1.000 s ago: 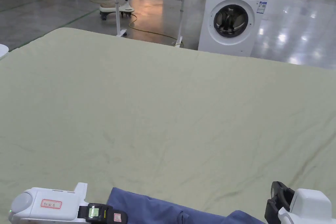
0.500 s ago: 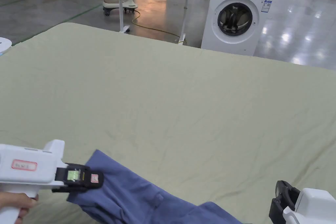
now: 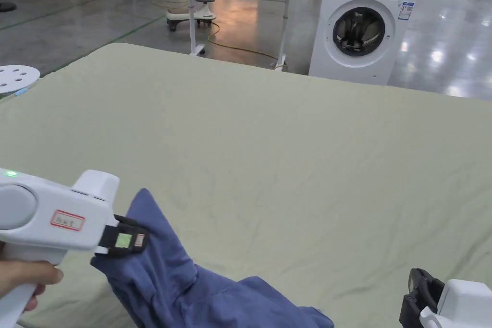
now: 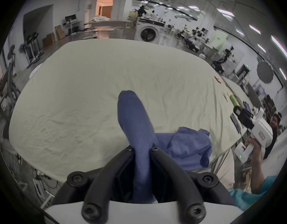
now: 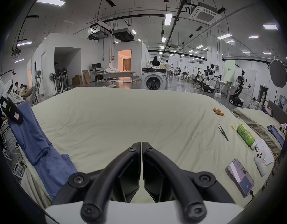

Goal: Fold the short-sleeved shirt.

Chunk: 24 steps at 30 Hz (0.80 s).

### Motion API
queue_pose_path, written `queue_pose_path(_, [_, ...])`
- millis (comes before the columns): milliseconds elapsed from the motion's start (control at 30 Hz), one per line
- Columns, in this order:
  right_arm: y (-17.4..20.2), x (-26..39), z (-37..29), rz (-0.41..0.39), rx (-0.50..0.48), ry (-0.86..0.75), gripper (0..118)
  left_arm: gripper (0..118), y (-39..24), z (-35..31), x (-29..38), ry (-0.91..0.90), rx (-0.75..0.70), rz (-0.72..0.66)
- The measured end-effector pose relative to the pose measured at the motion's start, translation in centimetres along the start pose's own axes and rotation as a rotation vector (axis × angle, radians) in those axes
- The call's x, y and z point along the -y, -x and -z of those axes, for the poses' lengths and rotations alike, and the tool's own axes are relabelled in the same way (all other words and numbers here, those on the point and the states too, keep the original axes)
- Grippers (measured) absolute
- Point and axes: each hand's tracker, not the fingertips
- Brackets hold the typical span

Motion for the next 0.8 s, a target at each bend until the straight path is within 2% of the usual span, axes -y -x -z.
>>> queue_pose_path(67, [-0.1,0.1,-0.1,0.000,0.001,0.002,1,7,-3.0,0.6,0.6,0.010,0.011,0.087])
queue_pose_path(500, [-1.3,1.0,-0.9,0.019,0.027,0.014,1,7,-14.8,9.0,3.4,0.121,0.118,0.261])
queue_pose_path(800, [-1.8,1.4,-1.5,0.028,0.045,0.019,1,9,-17.3,13.8,5.4,0.184,0.126,0.239])
